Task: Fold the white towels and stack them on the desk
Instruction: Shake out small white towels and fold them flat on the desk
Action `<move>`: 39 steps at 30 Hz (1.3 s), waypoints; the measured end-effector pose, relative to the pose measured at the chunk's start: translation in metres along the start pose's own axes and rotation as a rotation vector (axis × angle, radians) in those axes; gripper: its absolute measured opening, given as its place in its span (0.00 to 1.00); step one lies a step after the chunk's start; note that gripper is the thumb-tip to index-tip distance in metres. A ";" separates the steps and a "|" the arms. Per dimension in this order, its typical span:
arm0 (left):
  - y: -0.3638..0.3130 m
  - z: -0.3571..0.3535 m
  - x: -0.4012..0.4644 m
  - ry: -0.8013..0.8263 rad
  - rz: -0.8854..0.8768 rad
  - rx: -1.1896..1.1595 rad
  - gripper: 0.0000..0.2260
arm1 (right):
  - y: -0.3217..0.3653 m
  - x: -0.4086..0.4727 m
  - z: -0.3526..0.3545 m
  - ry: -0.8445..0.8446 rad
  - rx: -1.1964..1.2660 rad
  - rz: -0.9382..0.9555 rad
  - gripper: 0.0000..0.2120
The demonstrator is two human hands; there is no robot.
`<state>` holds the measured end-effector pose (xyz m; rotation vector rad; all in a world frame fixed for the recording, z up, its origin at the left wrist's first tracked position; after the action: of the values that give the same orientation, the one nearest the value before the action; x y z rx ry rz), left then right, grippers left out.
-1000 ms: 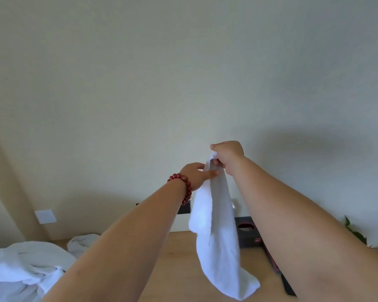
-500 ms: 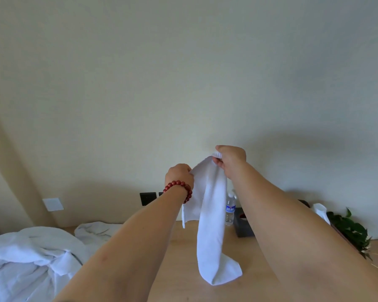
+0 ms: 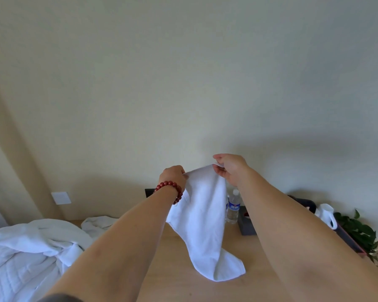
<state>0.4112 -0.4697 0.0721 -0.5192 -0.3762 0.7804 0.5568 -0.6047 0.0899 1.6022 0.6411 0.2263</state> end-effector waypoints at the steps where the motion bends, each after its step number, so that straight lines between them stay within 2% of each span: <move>1: 0.005 -0.001 0.000 0.009 0.013 0.023 0.08 | 0.002 0.000 -0.001 0.012 0.024 0.018 0.12; 6: 0.024 -0.001 0.003 -0.014 0.057 0.075 0.09 | 0.008 0.004 -0.005 0.038 0.077 0.059 0.09; 12: 0.032 0.007 0.008 -0.019 0.117 0.130 0.13 | 0.010 0.007 -0.002 -0.013 0.154 0.063 0.06; 19: 0.048 0.009 0.010 -0.006 0.158 0.165 0.11 | 0.005 0.013 0.009 -0.026 0.154 0.066 0.15; 27: 0.053 0.018 0.019 -0.029 0.124 0.217 0.12 | -0.001 0.011 0.015 -0.011 -0.192 0.040 0.23; 32: 0.043 0.021 0.019 -0.001 0.053 0.315 0.11 | 0.003 0.007 0.006 0.060 -0.287 0.059 0.26; 36: 0.024 0.017 0.018 0.021 -0.058 0.314 0.14 | 0.004 0.006 -0.009 0.120 -0.460 0.124 0.19; 39: 0.006 0.010 0.011 0.064 -0.157 0.173 0.19 | 0.003 0.003 -0.022 0.134 -0.697 0.227 0.12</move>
<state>0.4104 -0.4551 0.0780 -0.3470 -0.2829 0.6364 0.5488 -0.5849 0.0954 0.9846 0.4120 0.6536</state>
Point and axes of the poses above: each hand's wrist, its own x-axis towards the middle knuckle, its own z-axis out of the back of the hand, y = z × x, the point moved 2 cm from there along x, towards the middle knuckle, and after that the axes turned 5 degrees about -x, right-handed, at the moved point
